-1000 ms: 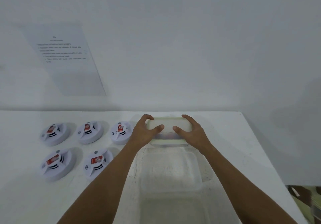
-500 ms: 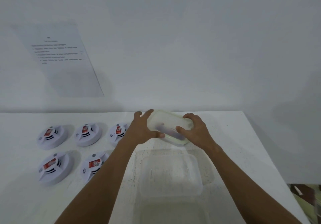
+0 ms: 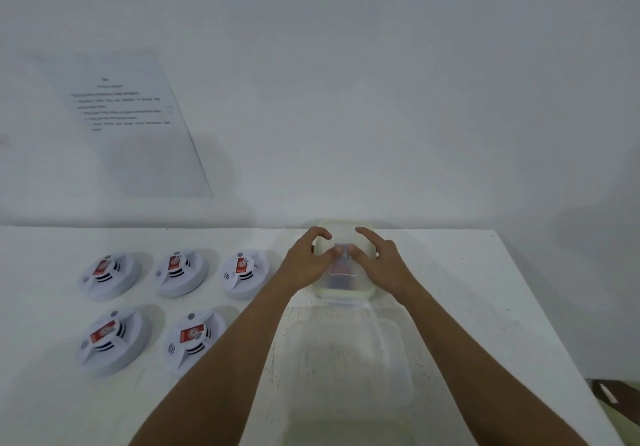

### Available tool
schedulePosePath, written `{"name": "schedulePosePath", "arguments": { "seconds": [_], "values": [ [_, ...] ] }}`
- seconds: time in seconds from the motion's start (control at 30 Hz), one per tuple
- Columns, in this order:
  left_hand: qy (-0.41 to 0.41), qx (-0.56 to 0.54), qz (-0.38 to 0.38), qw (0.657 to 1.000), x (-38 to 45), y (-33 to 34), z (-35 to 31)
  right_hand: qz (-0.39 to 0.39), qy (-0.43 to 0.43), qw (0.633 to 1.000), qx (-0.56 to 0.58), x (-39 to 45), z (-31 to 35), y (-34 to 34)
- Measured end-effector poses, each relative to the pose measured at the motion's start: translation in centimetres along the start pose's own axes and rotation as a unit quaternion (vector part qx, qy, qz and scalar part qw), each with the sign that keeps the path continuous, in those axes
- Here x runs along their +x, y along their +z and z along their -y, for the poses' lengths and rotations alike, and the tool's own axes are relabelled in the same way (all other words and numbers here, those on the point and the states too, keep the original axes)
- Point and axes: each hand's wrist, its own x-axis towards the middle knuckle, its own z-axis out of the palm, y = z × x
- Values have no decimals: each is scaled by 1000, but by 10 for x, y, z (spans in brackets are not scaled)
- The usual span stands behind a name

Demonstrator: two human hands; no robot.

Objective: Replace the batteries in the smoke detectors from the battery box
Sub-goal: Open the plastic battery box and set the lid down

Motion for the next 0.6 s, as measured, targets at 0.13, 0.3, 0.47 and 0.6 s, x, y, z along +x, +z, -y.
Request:
{"name": "schedulePosePath", "arguments": {
  "seconds": [0.13,0.3,0.47,0.6],
  "values": [
    [-24,-90,28,995,-1,-2,3,38,-24,998,41,1,0,-3],
    [-24,-158,33,987,-2,2,13,54,-24,995,81,0,3,0],
    [4,-131,-40,991,1,1,11,62,-26,995,78,3,2,0],
    [-3,-119,-26,993,1,-4,11,42,-35,996,74,4,4,1]
  ]
}}
